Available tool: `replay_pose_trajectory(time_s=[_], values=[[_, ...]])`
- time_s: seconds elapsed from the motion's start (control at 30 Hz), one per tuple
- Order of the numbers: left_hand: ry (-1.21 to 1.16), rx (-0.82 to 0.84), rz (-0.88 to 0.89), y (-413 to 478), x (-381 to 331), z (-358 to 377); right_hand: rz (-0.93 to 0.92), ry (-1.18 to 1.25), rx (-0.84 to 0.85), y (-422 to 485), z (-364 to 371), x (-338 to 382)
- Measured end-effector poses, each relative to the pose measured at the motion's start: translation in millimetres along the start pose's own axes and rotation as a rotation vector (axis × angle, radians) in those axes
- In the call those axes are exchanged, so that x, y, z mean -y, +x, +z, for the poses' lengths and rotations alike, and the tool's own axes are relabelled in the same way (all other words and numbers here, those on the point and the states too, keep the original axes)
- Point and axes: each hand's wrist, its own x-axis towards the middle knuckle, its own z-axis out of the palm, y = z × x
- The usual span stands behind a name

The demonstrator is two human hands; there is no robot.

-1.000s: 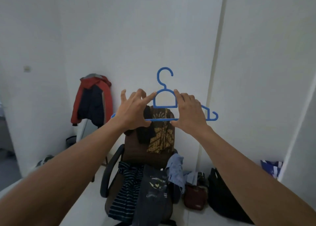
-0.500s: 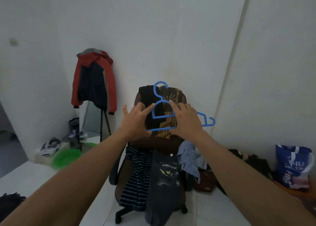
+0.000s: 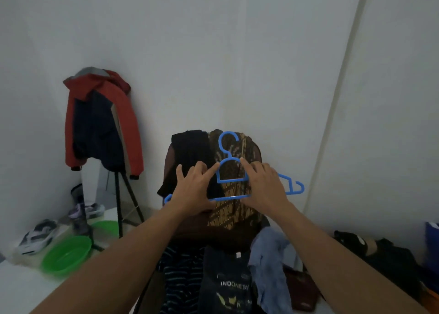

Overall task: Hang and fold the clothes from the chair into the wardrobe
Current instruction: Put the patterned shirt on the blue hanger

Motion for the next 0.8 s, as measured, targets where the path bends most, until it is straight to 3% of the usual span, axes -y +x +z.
replay_pose_trajectory(time_s=[0.13,0.27,0.43,0.57,0.67,0.73,0.8], values=[[0.008,0.085,0.004,105,18,49,0.016,0.037,0.051,88,55,-63],[0.017,0.053,0.005,198,32,89,0.043,0.034,0.069,170,94,-112],[0.014,-0.078,-0.053,279,51,129,0.126,0.029,0.079,257,120,-157],[-0.164,-0.2,-0.15,318,61,160,0.33,0.005,0.067,304,129,-189],[-0.296,-0.015,-0.201,343,65,175,0.459,0.053,0.03,325,132,-205],[-0.259,0.119,-0.202,357,67,183,0.472,0.051,0.034,330,134,-212],[-0.243,0.114,-0.197,366,70,190,0.464,0.048,0.035,332,136,-215]])
